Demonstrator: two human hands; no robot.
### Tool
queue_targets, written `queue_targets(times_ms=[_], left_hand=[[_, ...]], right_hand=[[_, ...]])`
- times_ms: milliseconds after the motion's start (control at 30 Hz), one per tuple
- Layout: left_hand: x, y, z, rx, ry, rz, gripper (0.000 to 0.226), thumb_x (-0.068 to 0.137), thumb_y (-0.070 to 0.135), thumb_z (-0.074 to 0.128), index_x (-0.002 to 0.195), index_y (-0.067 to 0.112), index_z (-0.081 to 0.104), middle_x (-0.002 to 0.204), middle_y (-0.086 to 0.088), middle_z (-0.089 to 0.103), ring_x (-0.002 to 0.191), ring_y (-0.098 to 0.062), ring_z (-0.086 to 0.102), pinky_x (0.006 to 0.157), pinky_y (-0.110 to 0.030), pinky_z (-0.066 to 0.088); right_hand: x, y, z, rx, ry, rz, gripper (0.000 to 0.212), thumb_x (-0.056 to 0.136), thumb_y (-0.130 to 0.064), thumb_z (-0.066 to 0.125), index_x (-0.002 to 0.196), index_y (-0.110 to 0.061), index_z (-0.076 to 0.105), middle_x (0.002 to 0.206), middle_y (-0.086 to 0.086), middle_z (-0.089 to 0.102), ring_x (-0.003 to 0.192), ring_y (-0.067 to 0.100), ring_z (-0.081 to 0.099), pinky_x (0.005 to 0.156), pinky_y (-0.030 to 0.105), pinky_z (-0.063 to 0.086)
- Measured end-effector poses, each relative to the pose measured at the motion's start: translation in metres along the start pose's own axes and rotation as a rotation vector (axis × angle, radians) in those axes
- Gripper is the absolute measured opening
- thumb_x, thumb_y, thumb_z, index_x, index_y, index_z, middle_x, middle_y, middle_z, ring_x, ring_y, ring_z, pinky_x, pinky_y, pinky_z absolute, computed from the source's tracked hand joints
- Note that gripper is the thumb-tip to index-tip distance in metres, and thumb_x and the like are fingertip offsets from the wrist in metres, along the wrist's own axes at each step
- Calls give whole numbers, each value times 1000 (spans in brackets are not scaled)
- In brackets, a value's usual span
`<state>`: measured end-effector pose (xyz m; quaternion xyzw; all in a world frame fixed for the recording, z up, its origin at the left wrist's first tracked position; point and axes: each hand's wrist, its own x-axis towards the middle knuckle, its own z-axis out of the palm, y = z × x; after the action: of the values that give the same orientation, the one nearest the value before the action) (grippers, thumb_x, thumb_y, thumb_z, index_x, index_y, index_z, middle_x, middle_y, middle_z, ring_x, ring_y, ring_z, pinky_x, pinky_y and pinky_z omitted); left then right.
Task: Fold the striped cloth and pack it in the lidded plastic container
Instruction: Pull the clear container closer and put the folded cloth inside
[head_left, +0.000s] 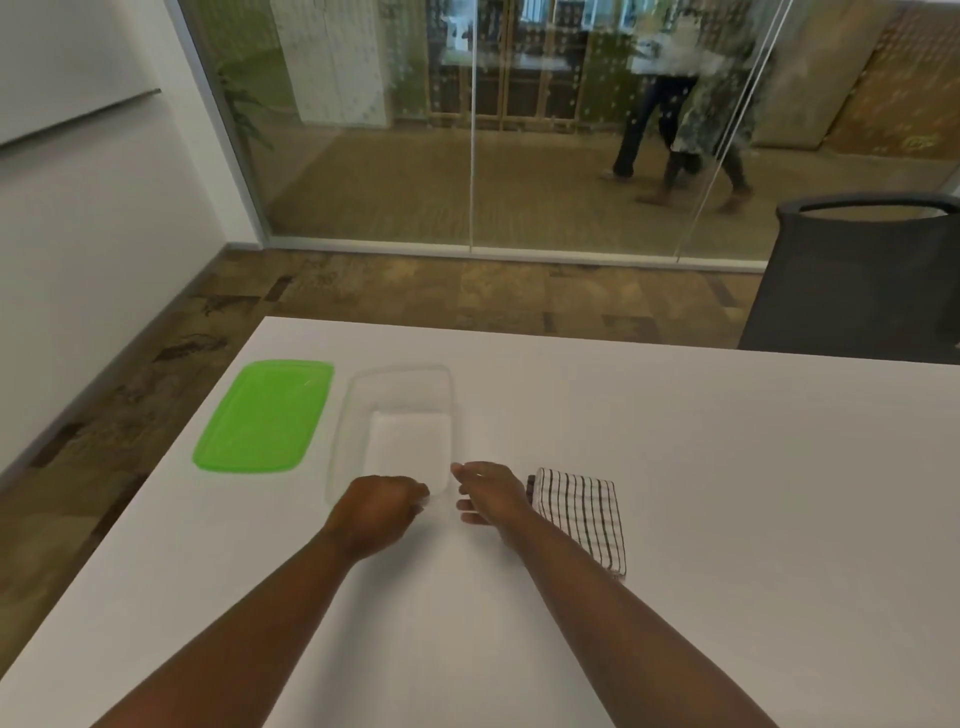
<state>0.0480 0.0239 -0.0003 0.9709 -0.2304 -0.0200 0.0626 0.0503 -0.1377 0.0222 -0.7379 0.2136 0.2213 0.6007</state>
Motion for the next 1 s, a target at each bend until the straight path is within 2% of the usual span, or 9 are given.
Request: queue_targets(times_ms=[133, 233, 300, 367, 467, 567, 667, 900, 1000], left_hand=[[-13, 24, 0, 37, -34, 125, 25, 90, 17, 41, 99, 15, 63, 100, -2, 70, 91, -25, 65, 68, -27, 43], [-23, 32, -2, -28, 23, 241, 18, 86, 13, 51, 92, 12, 68, 89, -7, 73, 81, -29, 68, 64, -28, 49], [-28, 34, -4, -34, -70, 234, 23, 89, 26, 51, 103, 16, 67, 101, -3, 72, 93, -25, 67, 73, -29, 48], [-33, 34, -8, -94, -41, 220, 39, 87, 49, 50, 110, 22, 66, 107, 5, 72, 98, -15, 67, 78, -24, 49], [-46, 32, -16, -188, 286, 242, 60, 85, 63, 37, 98, 18, 74, 94, 5, 77, 84, -11, 73, 67, -19, 57], [-49, 26, -10, -252, 428, -35, 58, 91, 53, 34, 118, 12, 65, 119, -4, 68, 111, -16, 64, 89, -24, 52], [-45, 17, 7, -488, 329, -363, 61, 88, 15, 56, 142, 1, 32, 148, -15, 38, 138, -26, 37, 113, -32, 29], [-46, 15, 23, -734, 239, -591, 66, 84, -3, 57, 143, -2, 27, 144, -21, 42, 126, -34, 51, 106, -37, 37], [-43, 15, 24, -767, 232, -604, 65, 85, -6, 55, 143, -2, 27, 146, -22, 39, 129, -35, 48, 110, -39, 35]], right_hand=[[-8, 0, 2, -384, 155, -77, 50, 87, -35, 56, 129, -9, 51, 129, 10, 60, 102, 28, 66, 98, 33, 48], [-19, 7, -4, -548, 206, -147, 11, 80, -15, 56, 75, -6, 62, 84, 11, 71, 85, 26, 67, 62, 21, 47], [-25, 16, -6, -588, 241, -160, 28, 75, -9, 56, 51, -11, 42, 51, 2, 49, 60, 22, 54, 41, 17, 30], [-35, 23, -7, -624, 276, -171, 28, 76, -9, 57, 52, -10, 43, 49, 0, 39, 53, 17, 43, 38, 19, 21], [-43, 38, -12, -618, 286, -182, 30, 75, -8, 57, 51, -10, 39, 66, 18, 63, 60, 25, 55, 40, 20, 22], [-52, 51, -14, -574, 249, -180, 14, 74, -6, 56, 61, -7, 49, 87, 26, 72, 73, 31, 69, 47, 21, 35], [-62, 60, -16, -547, 228, -162, 15, 75, -5, 54, 75, 9, 60, 89, 26, 72, 82, 34, 71, 63, 31, 54], [-72, 70, -19, -489, 203, -185, 18, 74, -6, 56, 80, 10, 63, 77, 23, 68, 79, 37, 71, 75, 46, 58], [-66, 66, -29, -301, 147, -98, 23, 82, -19, 64, 76, 3, 68, 69, 11, 65, 62, 23, 66, 73, 44, 60]])
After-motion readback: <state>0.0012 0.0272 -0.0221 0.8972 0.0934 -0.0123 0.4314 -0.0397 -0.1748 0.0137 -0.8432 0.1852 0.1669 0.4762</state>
